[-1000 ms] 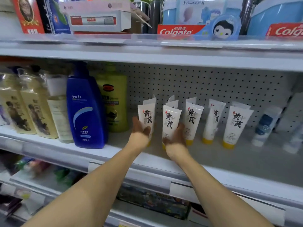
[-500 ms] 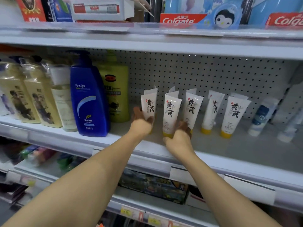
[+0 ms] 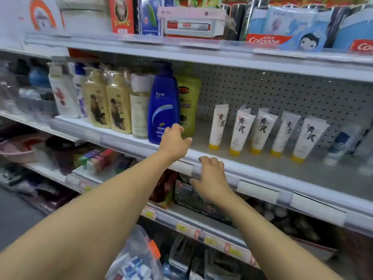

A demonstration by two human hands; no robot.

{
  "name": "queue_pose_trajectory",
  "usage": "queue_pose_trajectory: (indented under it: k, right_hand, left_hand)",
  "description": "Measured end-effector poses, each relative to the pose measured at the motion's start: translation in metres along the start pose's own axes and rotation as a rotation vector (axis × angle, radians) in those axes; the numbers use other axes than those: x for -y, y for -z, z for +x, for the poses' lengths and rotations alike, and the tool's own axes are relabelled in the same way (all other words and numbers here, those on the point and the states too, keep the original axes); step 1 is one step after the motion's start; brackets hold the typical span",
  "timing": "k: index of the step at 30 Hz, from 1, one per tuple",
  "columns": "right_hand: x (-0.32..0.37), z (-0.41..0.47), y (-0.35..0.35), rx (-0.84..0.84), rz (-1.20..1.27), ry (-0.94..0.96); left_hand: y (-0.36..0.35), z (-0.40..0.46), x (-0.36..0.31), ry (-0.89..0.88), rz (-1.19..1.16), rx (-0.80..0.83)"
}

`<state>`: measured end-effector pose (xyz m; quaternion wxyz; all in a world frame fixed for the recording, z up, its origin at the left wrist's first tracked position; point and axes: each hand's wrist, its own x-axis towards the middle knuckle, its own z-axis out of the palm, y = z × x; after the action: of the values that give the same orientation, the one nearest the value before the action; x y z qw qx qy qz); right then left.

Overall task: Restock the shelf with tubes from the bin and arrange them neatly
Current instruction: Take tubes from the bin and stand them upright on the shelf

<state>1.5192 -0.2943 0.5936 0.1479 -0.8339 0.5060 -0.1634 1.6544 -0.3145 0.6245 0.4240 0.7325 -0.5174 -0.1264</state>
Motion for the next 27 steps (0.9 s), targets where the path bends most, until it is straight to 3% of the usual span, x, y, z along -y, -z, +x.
queue_pose_trajectory:
  k: [8, 13, 27]
  right_hand:
    - [0.073, -0.037, -0.07, 0.146, -0.057, 0.155]
    - [0.101, -0.059, -0.123, 0.252, -0.116, 0.222]
    - [0.11, -0.07, -0.247, 0.59, -0.195, 0.265]
  left_hand:
    - [0.074, -0.07, 0.099, 0.211, 0.12, -0.065]
    - [0.101, -0.12, 0.168, 0.359, 0.186, -0.008]
    - [0.093, -0.217, 0.327, 0.709, 0.228, 0.111]
